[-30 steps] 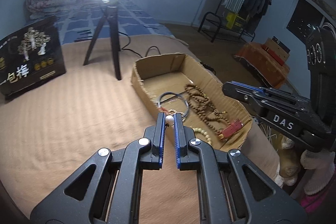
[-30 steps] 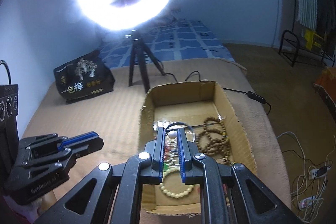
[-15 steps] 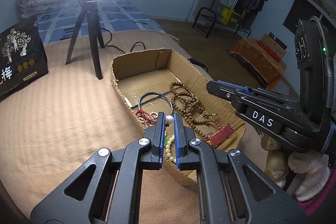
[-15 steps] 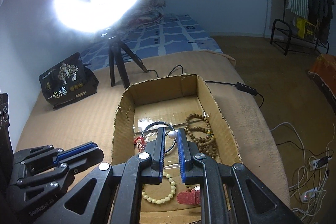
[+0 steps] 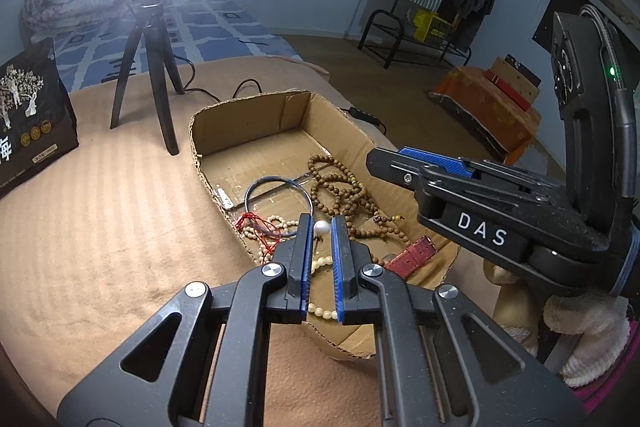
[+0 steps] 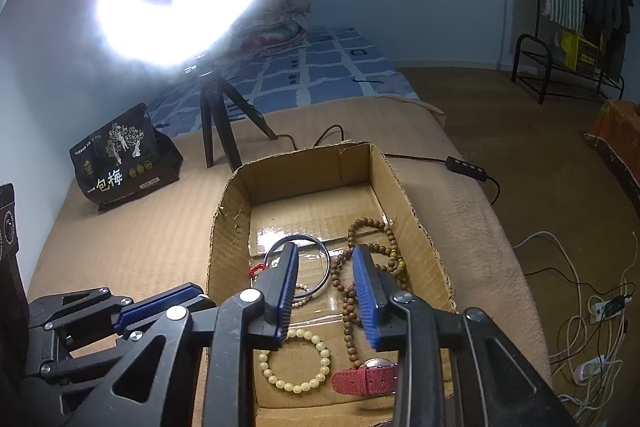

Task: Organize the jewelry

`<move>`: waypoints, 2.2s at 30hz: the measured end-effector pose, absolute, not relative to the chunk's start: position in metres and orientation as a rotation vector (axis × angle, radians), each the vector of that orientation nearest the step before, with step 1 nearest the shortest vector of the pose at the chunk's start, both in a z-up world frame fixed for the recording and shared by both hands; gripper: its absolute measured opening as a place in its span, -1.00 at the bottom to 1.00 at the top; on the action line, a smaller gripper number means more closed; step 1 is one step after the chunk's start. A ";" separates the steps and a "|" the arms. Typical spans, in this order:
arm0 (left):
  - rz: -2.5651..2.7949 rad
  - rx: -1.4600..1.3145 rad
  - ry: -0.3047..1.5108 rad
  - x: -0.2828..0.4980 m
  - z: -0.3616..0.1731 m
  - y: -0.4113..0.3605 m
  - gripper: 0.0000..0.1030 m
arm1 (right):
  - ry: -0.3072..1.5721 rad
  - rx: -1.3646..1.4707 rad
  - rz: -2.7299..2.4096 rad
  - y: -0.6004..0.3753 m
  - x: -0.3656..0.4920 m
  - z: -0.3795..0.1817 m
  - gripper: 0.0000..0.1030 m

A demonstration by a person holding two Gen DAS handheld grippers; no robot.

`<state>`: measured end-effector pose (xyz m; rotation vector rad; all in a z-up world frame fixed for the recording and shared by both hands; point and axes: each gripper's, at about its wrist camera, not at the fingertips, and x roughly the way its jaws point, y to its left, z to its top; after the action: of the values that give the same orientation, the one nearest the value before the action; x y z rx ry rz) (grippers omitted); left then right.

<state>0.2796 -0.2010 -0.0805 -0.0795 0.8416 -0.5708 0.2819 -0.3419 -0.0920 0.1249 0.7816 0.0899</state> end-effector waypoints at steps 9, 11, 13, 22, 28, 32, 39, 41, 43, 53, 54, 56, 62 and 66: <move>-0.540 -0.059 0.831 0.277 -0.084 -0.199 0.01 | 0.751 0.142 0.046 -0.347 0.279 -0.088 0.39; -0.538 -0.060 0.833 0.277 -0.084 -0.197 0.01 | 0.750 0.141 0.043 -0.347 0.279 -0.087 0.46; -0.536 -0.060 0.832 0.278 -0.084 -0.196 0.01 | 0.751 0.137 0.042 -0.346 0.279 -0.087 0.50; -0.532 -0.051 0.822 0.275 -0.079 -0.194 0.02 | 0.758 0.117 0.026 -0.343 0.276 -0.083 0.70; -0.524 -0.054 0.818 0.272 -0.075 -0.191 0.02 | 0.759 0.104 0.014 -0.341 0.273 -0.079 0.76; -0.519 -0.051 0.812 0.268 -0.072 -0.188 0.02 | 0.752 0.094 0.010 -0.339 0.269 -0.074 0.78; -0.512 -0.049 0.797 0.259 -0.062 -0.181 0.02 | 0.729 0.064 0.006 -0.329 0.260 -0.061 0.82; -0.509 -0.048 0.793 0.257 -0.059 -0.180 0.02 | 0.721 0.047 0.003 -0.326 0.257 -0.057 0.83; -0.510 -0.051 0.791 0.254 -0.055 -0.178 0.02 | 0.711 0.035 0.000 -0.323 0.253 -0.052 0.83; -0.499 -0.032 0.749 0.228 -0.034 -0.158 0.02 | 0.666 0.009 0.014 -0.308 0.229 -0.027 0.84; -0.495 -0.034 0.745 0.225 -0.031 -0.155 0.02 | 0.662 0.007 0.014 -0.306 0.226 -0.025 0.85; -0.491 -0.038 0.739 0.221 -0.028 -0.150 0.02 | 0.656 0.007 0.017 -0.303 0.220 -0.021 0.86; -0.472 -0.025 0.708 0.200 -0.015 -0.132 0.02 | 0.644 0.002 0.019 -0.293 0.200 -0.007 0.89; -0.468 -0.016 0.685 0.183 -0.006 -0.121 0.24 | 0.623 -0.003 0.008 -0.288 0.186 0.000 0.97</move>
<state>0.1827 -0.1211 -0.0063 -0.0165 0.6853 -0.4682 0.1858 -0.2878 0.0004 -0.0029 0.6227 0.0077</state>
